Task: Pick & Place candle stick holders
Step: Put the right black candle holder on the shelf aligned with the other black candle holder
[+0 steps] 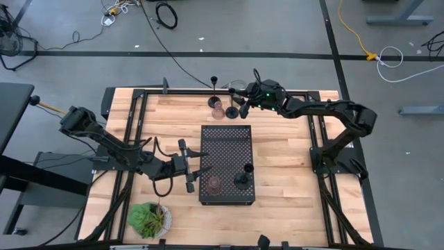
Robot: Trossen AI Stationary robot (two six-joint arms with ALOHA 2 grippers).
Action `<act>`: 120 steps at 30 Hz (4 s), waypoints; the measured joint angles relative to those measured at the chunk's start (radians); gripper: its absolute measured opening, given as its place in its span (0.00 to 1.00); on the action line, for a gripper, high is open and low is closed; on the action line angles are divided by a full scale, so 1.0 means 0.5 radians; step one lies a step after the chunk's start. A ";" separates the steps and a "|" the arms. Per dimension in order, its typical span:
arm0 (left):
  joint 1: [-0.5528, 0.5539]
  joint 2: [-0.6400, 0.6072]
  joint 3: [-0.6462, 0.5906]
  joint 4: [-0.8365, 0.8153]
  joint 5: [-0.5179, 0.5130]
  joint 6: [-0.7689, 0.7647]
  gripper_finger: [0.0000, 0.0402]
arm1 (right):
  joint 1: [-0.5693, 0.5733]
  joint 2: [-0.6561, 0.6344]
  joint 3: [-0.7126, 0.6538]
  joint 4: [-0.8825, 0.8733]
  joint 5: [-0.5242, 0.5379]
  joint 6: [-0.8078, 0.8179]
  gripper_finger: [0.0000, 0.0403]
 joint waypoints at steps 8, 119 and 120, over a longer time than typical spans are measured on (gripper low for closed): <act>0.000 0.000 -0.001 0.000 0.000 -0.002 0.55 | 0.000 0.101 0.000 0.044 0.005 0.040 0.40; 0.000 0.001 -0.001 -0.075 0.007 -0.016 0.55 | 0.839 -1.066 0.000 -0.651 0.162 0.219 0.04; 0.000 0.001 -0.001 -0.075 0.007 -0.016 0.55 | 0.869 -1.066 0.000 -0.654 0.164 0.220 0.04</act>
